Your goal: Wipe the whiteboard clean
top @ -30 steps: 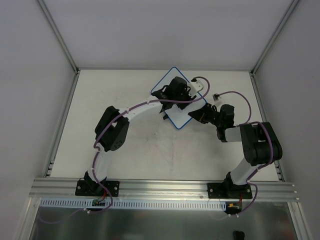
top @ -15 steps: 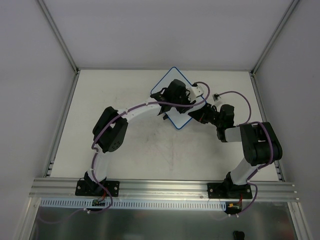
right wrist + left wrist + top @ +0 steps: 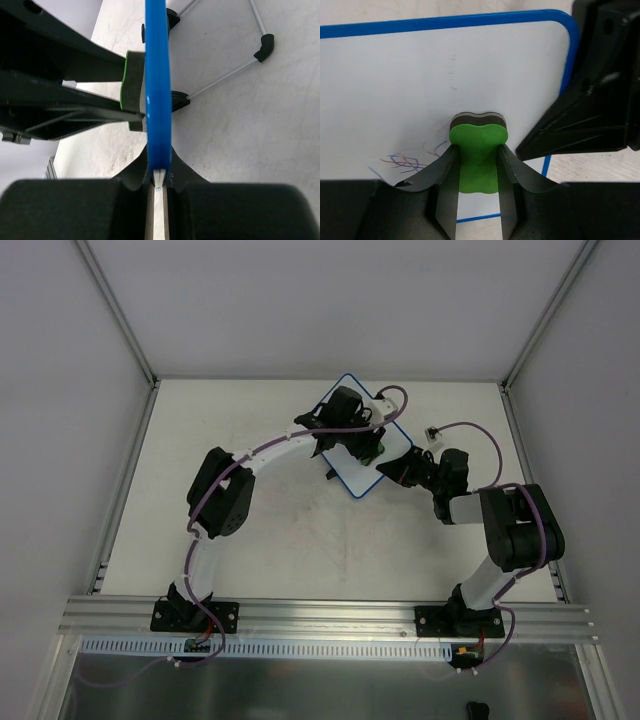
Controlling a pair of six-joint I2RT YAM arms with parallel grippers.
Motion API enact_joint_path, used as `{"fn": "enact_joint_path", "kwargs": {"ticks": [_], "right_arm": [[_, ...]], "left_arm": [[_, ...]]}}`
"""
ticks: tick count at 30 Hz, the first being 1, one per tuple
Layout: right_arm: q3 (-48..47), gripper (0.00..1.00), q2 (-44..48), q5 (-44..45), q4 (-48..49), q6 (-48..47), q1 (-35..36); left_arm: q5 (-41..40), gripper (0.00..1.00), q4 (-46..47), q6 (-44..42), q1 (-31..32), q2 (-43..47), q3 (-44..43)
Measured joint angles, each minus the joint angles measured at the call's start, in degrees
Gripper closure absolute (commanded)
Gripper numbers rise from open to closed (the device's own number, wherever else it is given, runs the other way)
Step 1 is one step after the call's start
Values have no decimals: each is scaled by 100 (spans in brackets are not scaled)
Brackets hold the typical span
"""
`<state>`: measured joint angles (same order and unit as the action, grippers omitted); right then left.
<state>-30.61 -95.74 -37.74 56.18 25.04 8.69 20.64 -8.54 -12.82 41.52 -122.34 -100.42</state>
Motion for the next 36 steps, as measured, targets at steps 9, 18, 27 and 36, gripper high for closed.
{"fn": "enact_joint_path", "kwargs": {"ticks": [9,18,27,36], "right_arm": [[0,100,0,2,7,44,0],[0,100,35,-133,149,28,37],[0,100,55,-140,144,9,46],[0,100,55,-129,138,20,39]], "left_arm": [[-614,100,-63,743,-446,-229,-358],[-1316,100,-35,1659,-1185,-354,-249],[-1224,100,11,1991,-1567,-494,-103],[-1215,100,190,1327,-1113,-179,284]]}}
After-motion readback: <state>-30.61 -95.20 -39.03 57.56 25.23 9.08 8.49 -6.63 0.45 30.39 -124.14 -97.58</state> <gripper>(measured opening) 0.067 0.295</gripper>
